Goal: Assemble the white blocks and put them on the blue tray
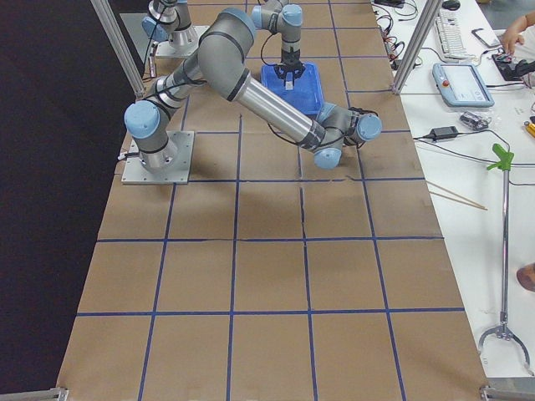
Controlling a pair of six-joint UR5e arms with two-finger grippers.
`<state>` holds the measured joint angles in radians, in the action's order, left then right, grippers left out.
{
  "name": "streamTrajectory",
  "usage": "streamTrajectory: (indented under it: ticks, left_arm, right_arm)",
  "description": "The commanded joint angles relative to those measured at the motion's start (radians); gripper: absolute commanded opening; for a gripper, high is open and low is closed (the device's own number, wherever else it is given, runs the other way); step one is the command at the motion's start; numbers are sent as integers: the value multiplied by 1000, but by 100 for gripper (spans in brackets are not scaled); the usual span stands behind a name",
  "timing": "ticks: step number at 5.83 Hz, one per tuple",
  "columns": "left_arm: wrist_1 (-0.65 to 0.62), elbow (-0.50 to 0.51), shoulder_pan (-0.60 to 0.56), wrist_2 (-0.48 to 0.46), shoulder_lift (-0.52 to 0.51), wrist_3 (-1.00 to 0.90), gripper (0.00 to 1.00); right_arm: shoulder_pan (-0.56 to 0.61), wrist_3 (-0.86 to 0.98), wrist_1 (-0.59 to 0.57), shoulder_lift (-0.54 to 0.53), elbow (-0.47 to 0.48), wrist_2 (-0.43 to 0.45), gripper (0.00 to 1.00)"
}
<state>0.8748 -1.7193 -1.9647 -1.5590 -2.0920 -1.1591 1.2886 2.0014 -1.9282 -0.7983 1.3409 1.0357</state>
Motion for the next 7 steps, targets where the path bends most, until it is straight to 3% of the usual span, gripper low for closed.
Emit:
streamTrajectory:
  ticks: [1, 3, 4, 5, 6, 7]
  left_arm:
    - [-8, 0, -2, -4, -5, 4, 6]
    - [-2, -3, -2, -7, -5, 7, 13]
    - [0, -3, -2, -7, -5, 7, 22]
    - [0, -3, -2, -6, -5, 9, 54]
    - [-2, -3, -2, -7, -5, 4, 64]
    - [1, -2, -2, -6, 6, 1, 82]
  right_arm:
    - [0, 0, -5, -2, -5, 1, 27]
    - [0, -47, 15, -54, -44, 15, 27]
    - [-2, -111, 38, -103, -36, 15, 27]
    - [0, -122, 82, -146, -29, 15, 27]
    - [-2, -131, 142, -195, -28, 15, 27]
    - [0, -147, 184, -263, 3, 17, 27]
